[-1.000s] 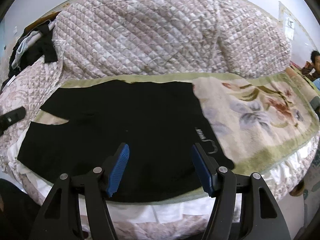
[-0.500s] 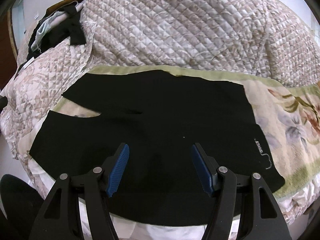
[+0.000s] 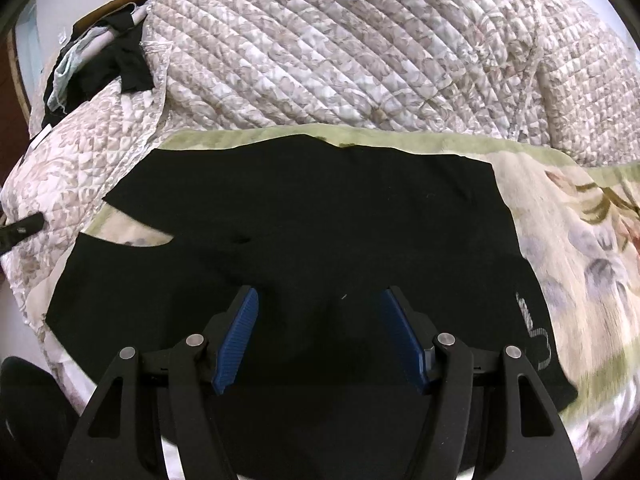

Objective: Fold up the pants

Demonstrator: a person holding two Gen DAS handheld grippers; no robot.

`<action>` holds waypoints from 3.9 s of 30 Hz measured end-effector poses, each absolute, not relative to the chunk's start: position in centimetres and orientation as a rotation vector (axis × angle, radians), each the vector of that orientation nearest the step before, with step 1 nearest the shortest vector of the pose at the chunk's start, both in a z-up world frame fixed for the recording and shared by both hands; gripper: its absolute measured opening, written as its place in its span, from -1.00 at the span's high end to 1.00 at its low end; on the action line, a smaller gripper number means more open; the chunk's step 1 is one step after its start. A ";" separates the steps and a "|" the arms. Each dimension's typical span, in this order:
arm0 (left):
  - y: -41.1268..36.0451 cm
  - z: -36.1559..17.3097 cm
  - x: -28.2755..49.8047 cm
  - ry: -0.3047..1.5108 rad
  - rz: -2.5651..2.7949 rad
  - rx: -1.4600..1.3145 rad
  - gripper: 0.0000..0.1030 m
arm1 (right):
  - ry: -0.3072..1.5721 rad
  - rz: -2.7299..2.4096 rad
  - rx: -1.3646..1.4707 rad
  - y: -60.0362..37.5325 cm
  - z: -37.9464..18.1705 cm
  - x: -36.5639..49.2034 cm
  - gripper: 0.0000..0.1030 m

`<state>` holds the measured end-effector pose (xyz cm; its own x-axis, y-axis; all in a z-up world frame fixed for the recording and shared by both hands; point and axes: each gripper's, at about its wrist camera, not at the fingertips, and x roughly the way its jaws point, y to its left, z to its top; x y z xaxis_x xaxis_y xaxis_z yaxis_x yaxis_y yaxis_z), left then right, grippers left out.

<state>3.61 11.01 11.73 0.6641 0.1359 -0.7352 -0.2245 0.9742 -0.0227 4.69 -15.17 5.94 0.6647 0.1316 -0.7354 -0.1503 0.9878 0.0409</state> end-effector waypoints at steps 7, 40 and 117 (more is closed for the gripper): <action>10.3 9.6 14.4 0.882 0.004 -0.094 -0.20 | 0.859 0.244 -0.049 -19.6 6.2 12.4 -0.49; 1.2 2.8 31.0 0.959 -0.314 0.290 0.89 | 0.908 0.476 -0.262 -20.4 1.7 28.4 0.87; 18.5 2.8 -0.1 0.860 0.353 -0.535 0.92 | 0.821 -0.135 0.749 -34.8 -1.5 -0.6 0.77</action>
<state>-0.13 18.46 2.79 0.6079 0.0806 -0.7899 -0.4980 0.8136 -0.3002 -0.60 -34.76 -1.50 0.6882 0.1681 -0.7058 0.3856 0.7393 0.5520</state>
